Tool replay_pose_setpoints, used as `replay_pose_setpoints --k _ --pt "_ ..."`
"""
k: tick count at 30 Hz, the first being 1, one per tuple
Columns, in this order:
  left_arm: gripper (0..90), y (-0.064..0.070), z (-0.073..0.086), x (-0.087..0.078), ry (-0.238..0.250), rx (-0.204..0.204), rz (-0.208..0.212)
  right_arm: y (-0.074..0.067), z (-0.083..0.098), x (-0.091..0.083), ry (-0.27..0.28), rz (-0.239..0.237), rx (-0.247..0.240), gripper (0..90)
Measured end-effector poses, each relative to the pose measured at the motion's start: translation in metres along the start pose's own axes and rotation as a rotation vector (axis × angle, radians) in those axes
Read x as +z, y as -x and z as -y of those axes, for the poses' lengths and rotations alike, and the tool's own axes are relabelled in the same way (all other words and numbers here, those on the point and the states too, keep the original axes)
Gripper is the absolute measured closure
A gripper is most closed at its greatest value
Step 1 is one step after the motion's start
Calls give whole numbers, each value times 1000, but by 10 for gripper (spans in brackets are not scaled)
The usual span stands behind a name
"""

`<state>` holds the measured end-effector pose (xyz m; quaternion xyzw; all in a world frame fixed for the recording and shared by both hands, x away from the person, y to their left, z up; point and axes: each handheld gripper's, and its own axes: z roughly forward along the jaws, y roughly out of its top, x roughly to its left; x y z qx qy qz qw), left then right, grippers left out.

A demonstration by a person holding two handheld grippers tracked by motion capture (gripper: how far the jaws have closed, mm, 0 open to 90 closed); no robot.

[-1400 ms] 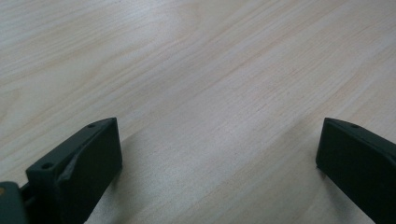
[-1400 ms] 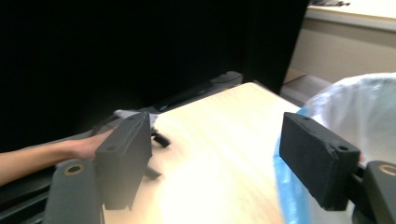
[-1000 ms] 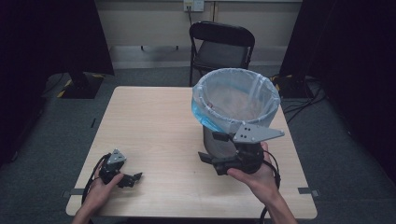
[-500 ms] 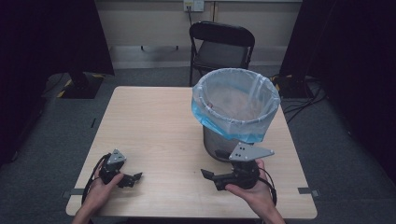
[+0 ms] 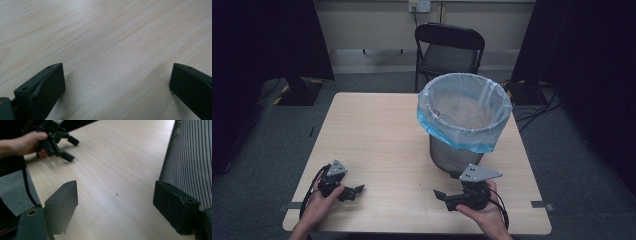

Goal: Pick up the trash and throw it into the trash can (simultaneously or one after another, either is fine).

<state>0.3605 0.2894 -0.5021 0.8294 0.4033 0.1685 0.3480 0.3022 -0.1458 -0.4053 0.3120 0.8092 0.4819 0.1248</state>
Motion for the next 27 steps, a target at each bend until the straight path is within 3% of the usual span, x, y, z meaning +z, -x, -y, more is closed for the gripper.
replay_pose_setpoints --k 13,27 --pt "0 0 0 0 0 0 -1 19 31 11 -82 53 41 158" --pt "0 0 0 0 0 -2 -2 44 59 31 -163 131 122 162"
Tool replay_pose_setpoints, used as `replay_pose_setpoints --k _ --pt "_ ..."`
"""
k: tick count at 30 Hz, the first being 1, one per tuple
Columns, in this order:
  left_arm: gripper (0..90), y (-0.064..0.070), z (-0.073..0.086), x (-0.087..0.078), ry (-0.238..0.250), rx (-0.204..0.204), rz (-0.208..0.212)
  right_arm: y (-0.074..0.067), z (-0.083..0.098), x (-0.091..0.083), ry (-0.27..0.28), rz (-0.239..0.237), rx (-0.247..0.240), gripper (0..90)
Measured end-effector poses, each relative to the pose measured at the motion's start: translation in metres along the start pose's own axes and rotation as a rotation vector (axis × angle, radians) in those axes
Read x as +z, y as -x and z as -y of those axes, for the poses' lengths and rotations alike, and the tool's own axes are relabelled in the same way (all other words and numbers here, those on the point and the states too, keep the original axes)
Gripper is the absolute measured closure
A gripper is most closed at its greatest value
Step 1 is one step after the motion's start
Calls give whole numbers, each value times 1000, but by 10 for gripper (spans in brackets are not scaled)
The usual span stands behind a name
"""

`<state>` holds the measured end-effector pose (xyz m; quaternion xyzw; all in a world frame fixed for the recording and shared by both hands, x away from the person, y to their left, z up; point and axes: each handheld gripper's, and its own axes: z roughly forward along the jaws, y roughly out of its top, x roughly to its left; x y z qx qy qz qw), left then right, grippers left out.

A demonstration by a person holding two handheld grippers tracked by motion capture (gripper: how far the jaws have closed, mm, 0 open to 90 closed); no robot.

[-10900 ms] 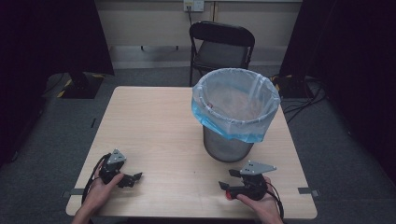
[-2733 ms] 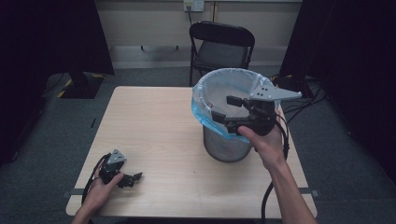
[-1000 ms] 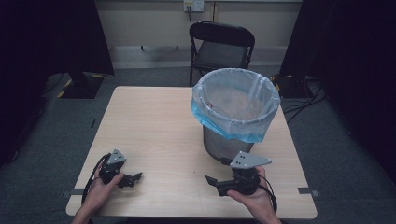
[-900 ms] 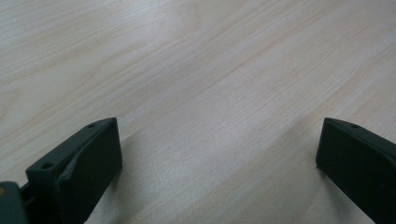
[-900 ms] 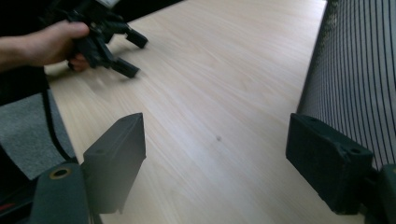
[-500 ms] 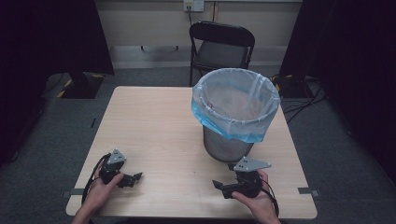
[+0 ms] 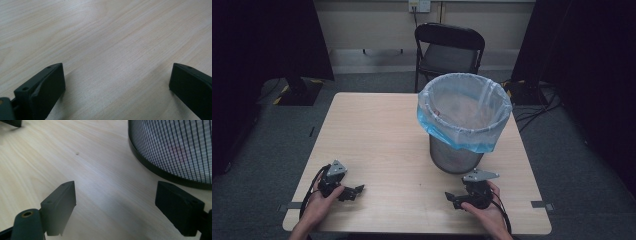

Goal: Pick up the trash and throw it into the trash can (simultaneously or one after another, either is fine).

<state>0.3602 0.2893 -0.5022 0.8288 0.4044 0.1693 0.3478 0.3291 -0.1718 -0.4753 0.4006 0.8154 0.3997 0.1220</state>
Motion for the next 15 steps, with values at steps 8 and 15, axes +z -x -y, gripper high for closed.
replay_pose_setpoints --k 8,15 --pt "0 0 0 0 1 -1 0 10 10 10 -24 31 31 164" --pt "0 0 0 0 0 -1 -2 16 14 12 -23 63 43 167"
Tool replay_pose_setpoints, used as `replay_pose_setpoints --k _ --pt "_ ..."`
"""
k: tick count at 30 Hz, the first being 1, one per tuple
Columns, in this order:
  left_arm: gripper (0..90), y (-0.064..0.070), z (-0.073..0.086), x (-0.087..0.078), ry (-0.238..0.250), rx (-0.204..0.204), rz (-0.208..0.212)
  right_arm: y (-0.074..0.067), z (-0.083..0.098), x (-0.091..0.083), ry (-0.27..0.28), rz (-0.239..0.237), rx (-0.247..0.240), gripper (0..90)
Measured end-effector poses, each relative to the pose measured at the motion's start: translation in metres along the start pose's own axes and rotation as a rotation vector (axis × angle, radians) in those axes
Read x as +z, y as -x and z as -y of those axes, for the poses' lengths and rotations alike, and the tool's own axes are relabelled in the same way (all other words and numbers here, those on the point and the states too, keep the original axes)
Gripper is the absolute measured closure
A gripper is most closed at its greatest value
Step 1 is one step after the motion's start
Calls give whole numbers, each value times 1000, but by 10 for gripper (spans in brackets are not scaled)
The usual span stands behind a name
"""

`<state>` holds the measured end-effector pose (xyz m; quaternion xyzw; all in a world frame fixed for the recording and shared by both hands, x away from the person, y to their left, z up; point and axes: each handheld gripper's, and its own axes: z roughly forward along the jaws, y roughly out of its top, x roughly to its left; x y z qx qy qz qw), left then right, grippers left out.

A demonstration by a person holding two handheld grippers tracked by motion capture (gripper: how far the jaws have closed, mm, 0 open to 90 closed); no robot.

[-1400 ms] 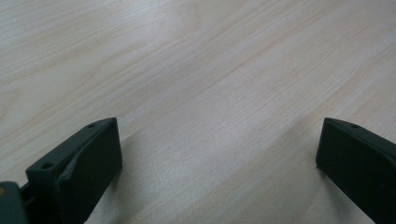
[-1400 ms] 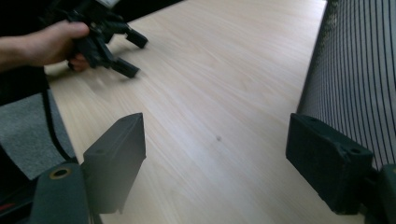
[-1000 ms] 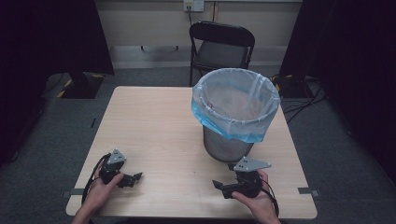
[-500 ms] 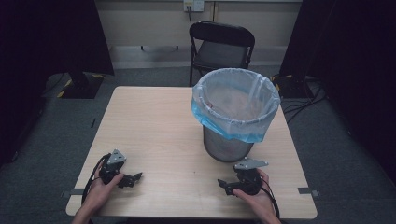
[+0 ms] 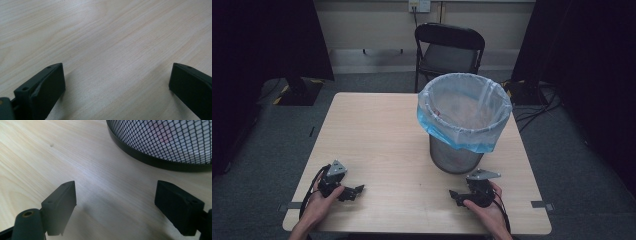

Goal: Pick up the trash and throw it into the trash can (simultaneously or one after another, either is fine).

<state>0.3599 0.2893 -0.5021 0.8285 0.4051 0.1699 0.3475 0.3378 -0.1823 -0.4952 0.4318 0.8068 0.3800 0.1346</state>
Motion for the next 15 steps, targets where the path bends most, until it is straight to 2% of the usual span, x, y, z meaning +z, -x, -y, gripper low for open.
replay_pose_setpoints --k 4,6,12,15 --pt "0 0 0 0 -3 3 -1 -5 2 4 10 51 -63 159" --pt "0 0 0 0 0 0 -1 -7 3 5 6 63 -86 155" --pt "0 0 0 -1 -7 8 -3 -8 3 5 5 71 -97 152" --pt "0 0 0 0 -1 -1 -3 -8 3 5 5 72 -97 153"
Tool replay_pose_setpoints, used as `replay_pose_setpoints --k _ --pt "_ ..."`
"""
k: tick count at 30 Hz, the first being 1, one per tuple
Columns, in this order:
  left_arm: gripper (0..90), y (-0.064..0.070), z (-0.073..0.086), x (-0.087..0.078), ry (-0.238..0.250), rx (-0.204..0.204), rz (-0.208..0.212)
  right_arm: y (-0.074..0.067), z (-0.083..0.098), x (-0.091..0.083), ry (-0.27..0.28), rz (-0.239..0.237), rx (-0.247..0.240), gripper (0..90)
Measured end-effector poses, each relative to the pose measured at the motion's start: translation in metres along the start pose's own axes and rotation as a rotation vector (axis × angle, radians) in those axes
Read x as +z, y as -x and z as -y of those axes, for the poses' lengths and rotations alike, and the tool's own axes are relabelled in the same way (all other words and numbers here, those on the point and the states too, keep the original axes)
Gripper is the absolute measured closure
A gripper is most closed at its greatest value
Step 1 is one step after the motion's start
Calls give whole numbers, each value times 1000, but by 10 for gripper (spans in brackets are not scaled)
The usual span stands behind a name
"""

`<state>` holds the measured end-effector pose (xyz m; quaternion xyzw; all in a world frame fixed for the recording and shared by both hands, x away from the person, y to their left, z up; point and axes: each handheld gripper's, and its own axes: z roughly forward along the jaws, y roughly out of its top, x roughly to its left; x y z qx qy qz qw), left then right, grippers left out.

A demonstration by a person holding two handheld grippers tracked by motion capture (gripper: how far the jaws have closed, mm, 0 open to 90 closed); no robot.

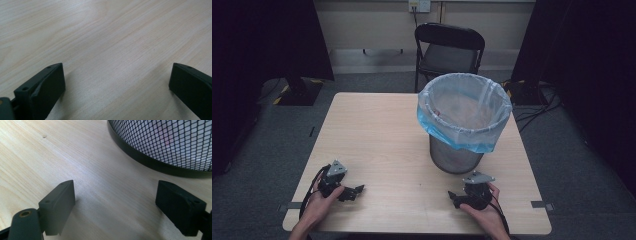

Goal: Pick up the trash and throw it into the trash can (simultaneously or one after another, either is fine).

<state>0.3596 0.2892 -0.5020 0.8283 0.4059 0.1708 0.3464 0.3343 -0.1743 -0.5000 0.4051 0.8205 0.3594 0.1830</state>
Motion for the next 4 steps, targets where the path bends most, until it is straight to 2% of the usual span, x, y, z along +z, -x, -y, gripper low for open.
replay_pose_setpoints --k 4 --pt "0 0 0 0 -1 2 1 0 0 0 1 1 2 153"
